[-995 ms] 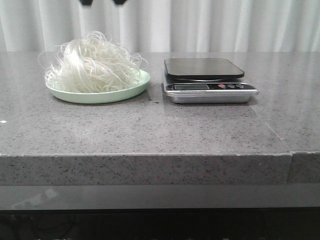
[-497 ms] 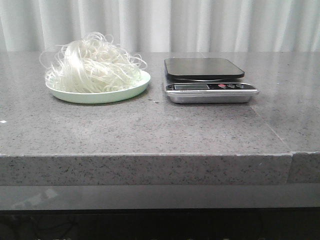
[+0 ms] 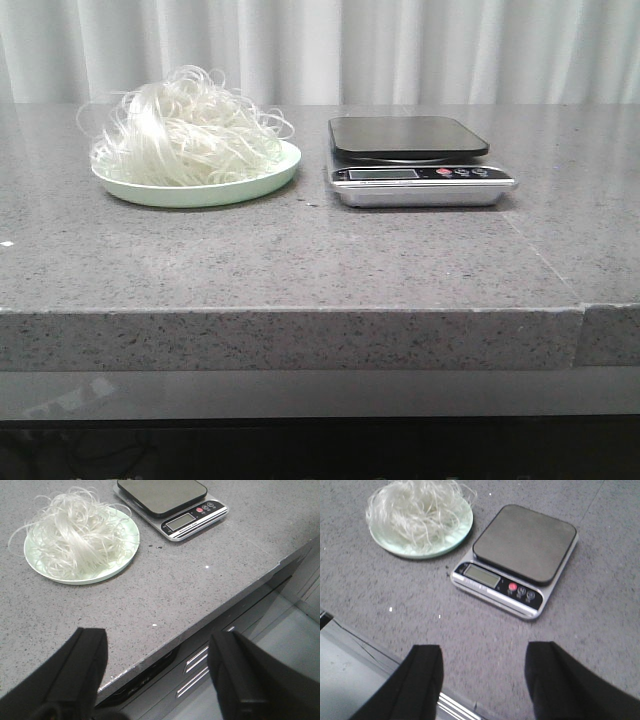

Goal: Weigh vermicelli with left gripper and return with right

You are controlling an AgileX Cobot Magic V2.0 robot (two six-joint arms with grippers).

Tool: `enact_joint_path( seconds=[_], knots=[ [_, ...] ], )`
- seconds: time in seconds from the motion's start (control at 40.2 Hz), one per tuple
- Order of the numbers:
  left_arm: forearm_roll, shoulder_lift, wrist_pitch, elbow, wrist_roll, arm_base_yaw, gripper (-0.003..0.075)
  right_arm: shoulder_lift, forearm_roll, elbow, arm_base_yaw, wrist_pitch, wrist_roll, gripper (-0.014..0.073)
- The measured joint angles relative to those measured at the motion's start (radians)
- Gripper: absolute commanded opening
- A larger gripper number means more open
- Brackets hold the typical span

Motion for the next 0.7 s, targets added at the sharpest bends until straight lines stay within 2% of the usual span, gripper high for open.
enact_joint_path(
  seconds=[0.323, 0.423, 0.622, 0.696],
  knots=[
    [0.0, 0.0, 0.002, 0.0, -0.002, 0.0, 0.0497, -0.244, 0.0, 0.148, -0.002, 0.091, 0.0, 0.0475],
    [0.0, 0.0, 0.002, 0.0, -0.002, 0.0, 0.0432, -0.266, 0.0, 0.152, -0.002, 0.105, 0.0, 0.0413],
    [0.0, 0.0, 0.002, 0.0, -0.002, 0.0, 0.0243, -0.268, 0.0, 0.155, -0.002, 0.109, 0.0, 0.0186],
    [0.0, 0.0, 0.002, 0.0, -0.002, 0.0, 0.018, -0.268, 0.0, 0.155, -0.002, 0.11, 0.0, 0.016]
  ],
)
